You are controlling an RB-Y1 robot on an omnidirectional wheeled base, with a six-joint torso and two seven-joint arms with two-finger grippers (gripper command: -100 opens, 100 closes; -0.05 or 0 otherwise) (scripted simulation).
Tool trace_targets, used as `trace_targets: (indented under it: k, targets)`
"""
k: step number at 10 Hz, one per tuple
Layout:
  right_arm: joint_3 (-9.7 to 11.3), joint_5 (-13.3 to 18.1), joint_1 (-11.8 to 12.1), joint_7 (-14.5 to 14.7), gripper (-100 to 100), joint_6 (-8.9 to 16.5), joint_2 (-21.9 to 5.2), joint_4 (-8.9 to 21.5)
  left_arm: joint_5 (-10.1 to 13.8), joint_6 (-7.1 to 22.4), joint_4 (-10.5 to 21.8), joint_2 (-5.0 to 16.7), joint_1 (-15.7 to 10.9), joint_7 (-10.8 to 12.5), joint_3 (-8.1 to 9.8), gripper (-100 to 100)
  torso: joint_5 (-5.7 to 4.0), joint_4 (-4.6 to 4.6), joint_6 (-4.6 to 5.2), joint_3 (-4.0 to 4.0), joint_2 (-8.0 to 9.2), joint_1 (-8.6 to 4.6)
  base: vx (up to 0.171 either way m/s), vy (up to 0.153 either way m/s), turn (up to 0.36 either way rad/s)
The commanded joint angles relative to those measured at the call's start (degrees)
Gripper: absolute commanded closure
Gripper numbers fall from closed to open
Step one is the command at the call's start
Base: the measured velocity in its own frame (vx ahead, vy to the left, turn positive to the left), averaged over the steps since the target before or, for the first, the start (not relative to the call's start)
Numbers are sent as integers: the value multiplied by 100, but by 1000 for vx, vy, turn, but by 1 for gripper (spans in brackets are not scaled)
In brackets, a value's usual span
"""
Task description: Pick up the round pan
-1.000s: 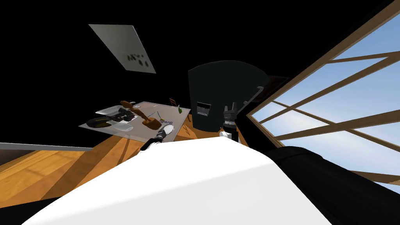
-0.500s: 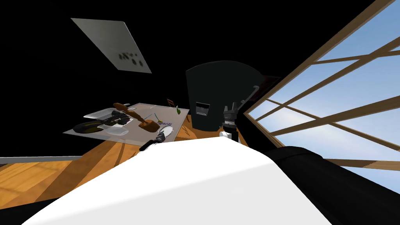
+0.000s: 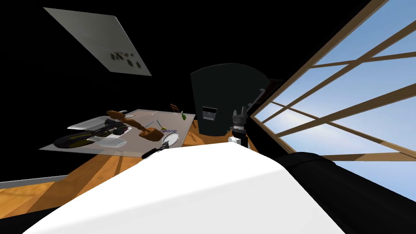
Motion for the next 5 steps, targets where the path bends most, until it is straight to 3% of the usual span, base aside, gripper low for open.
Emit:
trace_targets:
  k: [1, 5]
  targets:
    - [0, 0, 0, 0, 0, 0, 0, 0, -18, 164, 42, 23, 20, -29, 39, -100, 0, 0, 0, 0, 0, 0, 35, 35, -58]
    - [0, 0, 0, 0, 0, 0, 0, 0, 27, 754, 639, 280, -84, -220, 110, -100, 0, -2, -2, -3, -6, 1, 47, 42, -118]
